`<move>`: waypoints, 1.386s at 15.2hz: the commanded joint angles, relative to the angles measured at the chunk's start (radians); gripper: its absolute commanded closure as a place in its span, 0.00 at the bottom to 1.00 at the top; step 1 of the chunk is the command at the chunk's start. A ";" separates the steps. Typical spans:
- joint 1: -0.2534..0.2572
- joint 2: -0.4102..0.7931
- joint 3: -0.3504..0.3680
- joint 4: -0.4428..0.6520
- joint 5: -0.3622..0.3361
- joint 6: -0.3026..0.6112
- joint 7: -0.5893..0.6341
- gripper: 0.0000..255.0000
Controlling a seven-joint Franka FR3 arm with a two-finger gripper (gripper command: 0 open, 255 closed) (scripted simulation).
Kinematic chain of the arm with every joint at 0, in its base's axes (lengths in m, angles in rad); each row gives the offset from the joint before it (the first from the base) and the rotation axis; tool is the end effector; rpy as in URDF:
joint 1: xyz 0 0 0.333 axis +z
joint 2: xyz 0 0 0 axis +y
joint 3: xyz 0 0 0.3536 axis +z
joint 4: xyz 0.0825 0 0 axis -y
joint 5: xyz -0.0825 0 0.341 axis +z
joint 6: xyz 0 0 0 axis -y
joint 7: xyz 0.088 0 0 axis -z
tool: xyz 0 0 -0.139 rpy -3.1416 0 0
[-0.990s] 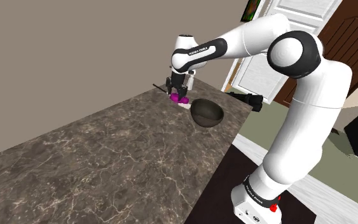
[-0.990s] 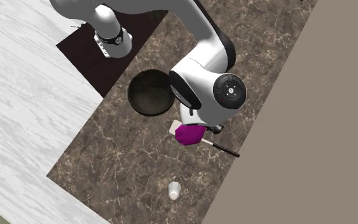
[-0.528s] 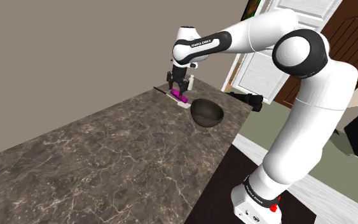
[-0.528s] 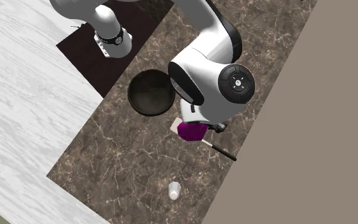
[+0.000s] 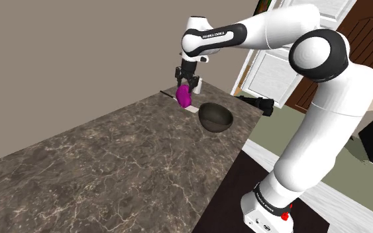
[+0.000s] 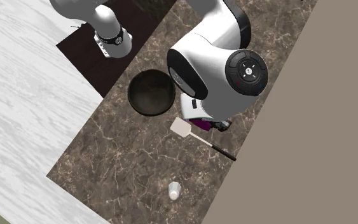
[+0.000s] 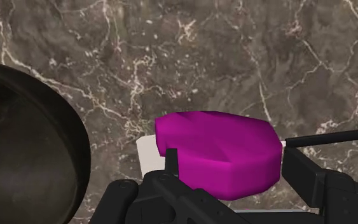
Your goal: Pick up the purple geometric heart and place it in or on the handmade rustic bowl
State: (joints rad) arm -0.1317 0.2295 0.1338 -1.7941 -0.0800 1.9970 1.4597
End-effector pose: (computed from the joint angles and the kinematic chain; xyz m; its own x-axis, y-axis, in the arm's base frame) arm 0.5877 -0.0114 0.4434 0.1440 -0.9888 0.0386 -0.9893 -0.1429 0.0293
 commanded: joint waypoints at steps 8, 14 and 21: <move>-0.001 -0.026 0.001 0.088 0.007 -0.114 -0.009 1.00; -0.010 -0.157 0.000 -0.049 0.025 -0.105 -0.022 1.00; -0.017 -0.442 -0.012 -0.361 0.061 -0.075 -0.057 1.00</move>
State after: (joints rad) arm -0.1477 -0.1682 0.1250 -2.0957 -0.0240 1.9418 1.4089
